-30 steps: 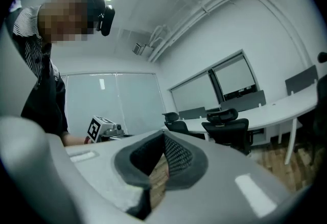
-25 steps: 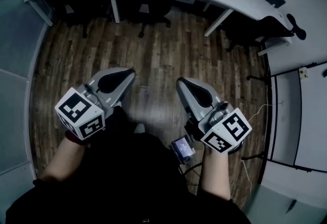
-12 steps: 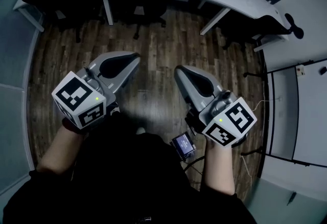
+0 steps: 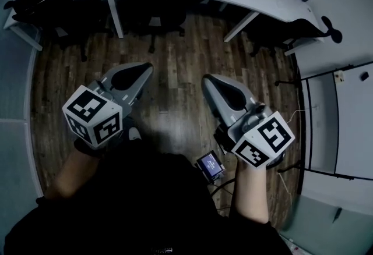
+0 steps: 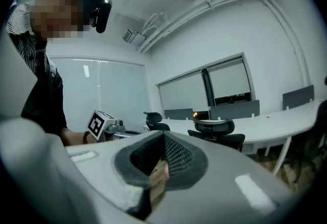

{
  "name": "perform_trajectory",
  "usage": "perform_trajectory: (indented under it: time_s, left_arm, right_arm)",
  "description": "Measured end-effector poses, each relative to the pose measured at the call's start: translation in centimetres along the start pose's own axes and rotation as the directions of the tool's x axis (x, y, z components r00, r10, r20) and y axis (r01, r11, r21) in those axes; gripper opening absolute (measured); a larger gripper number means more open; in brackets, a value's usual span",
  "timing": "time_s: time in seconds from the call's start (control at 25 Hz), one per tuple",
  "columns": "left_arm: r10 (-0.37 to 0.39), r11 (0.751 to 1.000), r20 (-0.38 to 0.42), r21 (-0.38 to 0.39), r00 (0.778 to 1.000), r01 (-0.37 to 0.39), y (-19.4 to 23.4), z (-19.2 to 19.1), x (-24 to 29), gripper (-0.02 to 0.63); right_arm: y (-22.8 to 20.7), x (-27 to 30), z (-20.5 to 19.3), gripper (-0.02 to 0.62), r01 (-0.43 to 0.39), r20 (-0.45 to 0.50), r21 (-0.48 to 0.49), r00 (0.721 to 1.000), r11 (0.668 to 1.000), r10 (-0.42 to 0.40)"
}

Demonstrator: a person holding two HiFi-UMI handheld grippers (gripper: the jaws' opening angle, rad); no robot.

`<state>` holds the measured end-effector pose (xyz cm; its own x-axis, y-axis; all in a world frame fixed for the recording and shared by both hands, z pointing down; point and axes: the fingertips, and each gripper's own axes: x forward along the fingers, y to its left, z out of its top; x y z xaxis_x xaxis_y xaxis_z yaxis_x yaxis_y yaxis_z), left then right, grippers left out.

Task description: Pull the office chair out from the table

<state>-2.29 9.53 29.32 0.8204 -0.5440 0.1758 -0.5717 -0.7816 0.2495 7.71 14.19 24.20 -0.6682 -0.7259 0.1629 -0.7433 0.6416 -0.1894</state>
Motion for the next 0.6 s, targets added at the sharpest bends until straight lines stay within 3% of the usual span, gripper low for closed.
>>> perform_trajectory:
  time_s: [0.16, 0.36, 0.6]
  left_arm:
    - [-0.022, 1.000, 0.003, -0.008, 1.000, 0.022, 3.1, 0.7, -0.2, 0.003]
    - [-0.009, 1.000, -0.054, 0.010, 0.999, 0.009, 6.7, 0.7, -0.7, 0.003]
    - [-0.014, 1.000, -0.033, -0.020, 0.999, 0.014, 11.1, 1.3, -2.1, 0.003]
  right_arm:
    - [-0.2, 2.7, 0.6, 0.002, 0.029, 0.009, 0.017, 1.000, 0.999, -0.029]
    - [0.1, 6.5, 0.8, 0.002, 0.043, -0.005, 0.016, 0.999, 0.999, -0.043]
    - [0.3, 11.1, 1.8, 0.002, 0.055, -0.022, -0.015, 0.998, 0.998, -0.056]
